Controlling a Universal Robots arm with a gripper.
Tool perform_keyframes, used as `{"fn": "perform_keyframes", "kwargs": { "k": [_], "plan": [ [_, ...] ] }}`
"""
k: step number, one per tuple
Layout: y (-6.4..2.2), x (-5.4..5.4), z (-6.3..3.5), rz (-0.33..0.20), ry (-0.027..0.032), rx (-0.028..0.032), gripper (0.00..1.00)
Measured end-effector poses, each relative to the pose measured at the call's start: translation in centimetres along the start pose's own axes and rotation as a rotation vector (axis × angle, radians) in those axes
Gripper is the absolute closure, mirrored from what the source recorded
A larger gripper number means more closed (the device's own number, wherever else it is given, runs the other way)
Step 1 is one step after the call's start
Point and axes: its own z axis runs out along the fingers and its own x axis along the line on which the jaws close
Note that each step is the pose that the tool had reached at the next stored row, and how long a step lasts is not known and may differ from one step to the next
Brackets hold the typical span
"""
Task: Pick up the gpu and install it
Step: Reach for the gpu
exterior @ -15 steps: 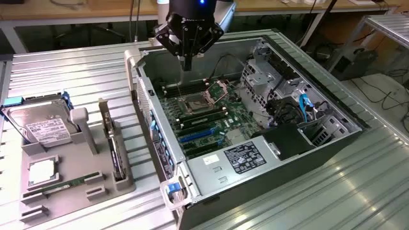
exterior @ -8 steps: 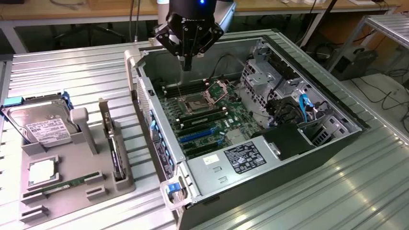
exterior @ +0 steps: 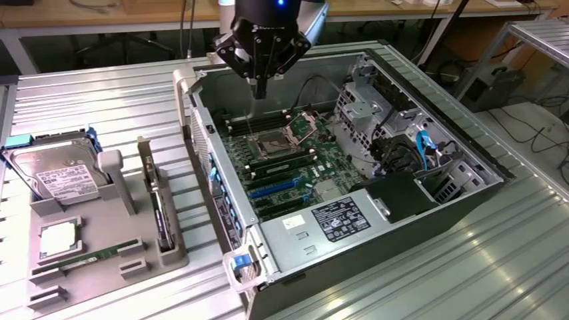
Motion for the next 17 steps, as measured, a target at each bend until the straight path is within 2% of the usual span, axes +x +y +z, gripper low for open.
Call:
{"fn": "perform_keyframes", "kwargs": {
  "k": [3, 8, 17],
  "plan": [
    [-0.47, 0.5, -0.03, 0.0, 0.0, -0.0001, 0.89],
    [-1.91, 2.4, -0.12, 0.0, -0.0001, -0.0002, 0.89],
    [-3.42, 5.6, -0.18, 0.0, -0.0001, -0.0001, 0.89]
  ]
}}
